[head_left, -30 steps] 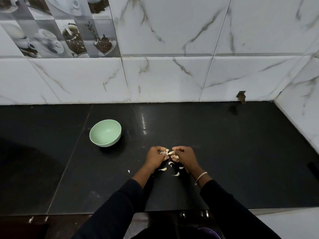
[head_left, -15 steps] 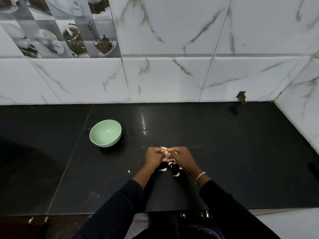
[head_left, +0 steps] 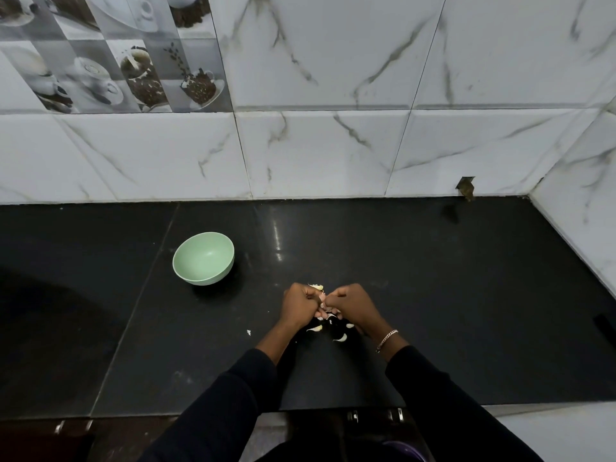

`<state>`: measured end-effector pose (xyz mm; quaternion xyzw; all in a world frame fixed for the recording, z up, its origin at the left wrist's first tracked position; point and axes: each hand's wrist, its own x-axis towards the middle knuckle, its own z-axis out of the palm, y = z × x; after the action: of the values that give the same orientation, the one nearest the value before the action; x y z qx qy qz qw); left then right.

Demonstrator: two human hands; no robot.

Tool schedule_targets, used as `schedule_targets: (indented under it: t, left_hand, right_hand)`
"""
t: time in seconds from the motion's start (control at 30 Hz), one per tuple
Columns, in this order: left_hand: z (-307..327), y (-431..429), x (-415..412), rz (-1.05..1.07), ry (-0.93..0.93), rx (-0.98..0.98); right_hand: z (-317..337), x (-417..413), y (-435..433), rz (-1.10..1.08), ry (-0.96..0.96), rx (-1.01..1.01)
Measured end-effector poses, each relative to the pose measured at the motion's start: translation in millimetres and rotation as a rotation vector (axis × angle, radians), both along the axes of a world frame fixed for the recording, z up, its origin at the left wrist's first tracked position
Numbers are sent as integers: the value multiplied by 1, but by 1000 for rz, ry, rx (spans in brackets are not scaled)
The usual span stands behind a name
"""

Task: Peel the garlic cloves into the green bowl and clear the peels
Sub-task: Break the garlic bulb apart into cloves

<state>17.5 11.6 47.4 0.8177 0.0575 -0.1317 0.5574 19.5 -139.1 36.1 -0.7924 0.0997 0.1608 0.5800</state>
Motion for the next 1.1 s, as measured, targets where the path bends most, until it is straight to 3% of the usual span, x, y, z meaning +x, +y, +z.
schedule_targets:
  t: [0.23,0.83,1.1]
  left_hand:
    - [-4,-4,2,-106,-9,24]
    - [-15,5,14,151,171,-128]
    - [-12,12,12,17,92,-193]
  right_hand:
    - [-1,-2,4,-84,11,-13]
    - [-10,6,-4,-201,89,76]
    - [-9,8,-6,-211,74,178]
